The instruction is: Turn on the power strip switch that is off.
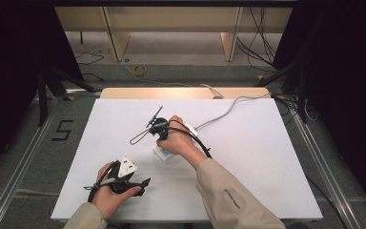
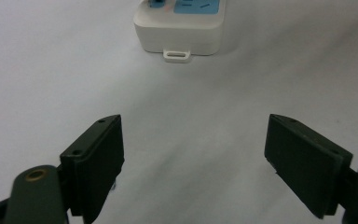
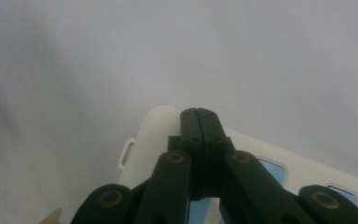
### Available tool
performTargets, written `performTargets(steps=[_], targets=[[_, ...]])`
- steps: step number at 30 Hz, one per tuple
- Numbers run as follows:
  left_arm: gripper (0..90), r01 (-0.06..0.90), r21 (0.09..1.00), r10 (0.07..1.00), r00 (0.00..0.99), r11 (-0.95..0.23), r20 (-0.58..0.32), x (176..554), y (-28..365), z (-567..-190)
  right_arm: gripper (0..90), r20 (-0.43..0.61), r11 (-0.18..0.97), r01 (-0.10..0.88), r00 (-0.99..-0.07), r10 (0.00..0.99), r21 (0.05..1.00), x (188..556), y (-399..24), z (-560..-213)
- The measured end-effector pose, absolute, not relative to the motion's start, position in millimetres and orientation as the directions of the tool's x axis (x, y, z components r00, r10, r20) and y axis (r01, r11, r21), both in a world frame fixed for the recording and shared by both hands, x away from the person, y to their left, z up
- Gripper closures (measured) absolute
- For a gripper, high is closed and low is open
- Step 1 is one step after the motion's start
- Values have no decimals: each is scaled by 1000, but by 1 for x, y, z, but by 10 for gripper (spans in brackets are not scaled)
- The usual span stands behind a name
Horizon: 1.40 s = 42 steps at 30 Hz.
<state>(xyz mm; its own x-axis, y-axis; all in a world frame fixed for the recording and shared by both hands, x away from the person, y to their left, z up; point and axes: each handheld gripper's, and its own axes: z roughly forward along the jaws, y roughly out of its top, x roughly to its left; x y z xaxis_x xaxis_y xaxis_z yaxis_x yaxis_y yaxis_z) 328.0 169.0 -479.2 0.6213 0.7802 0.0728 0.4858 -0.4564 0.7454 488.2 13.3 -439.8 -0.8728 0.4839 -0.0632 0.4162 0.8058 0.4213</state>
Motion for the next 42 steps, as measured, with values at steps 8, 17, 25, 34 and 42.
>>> performTargets(steps=[8,17,25,34,42], targets=[[196,486,744,779,623,-460,75,328,169,-479,900,-59,802,422,-870,489,423,488,13,-441],[196,485,744,777,625,-461,74,328,169,-479,900,-64,804,422,-870,490,419,487,13,-441],[196,486,745,779,623,-457,72,328,170,-480,900,-67,803,414,-872,486,430,488,12,-441],[196,487,744,779,623,-457,72,328,170,-480,900,-51,782,410,-872,487,471,486,9,-435],[196,487,743,779,623,-458,72,328,170,-480,900,-45,780,414,-871,490,470,486,4,-432]])
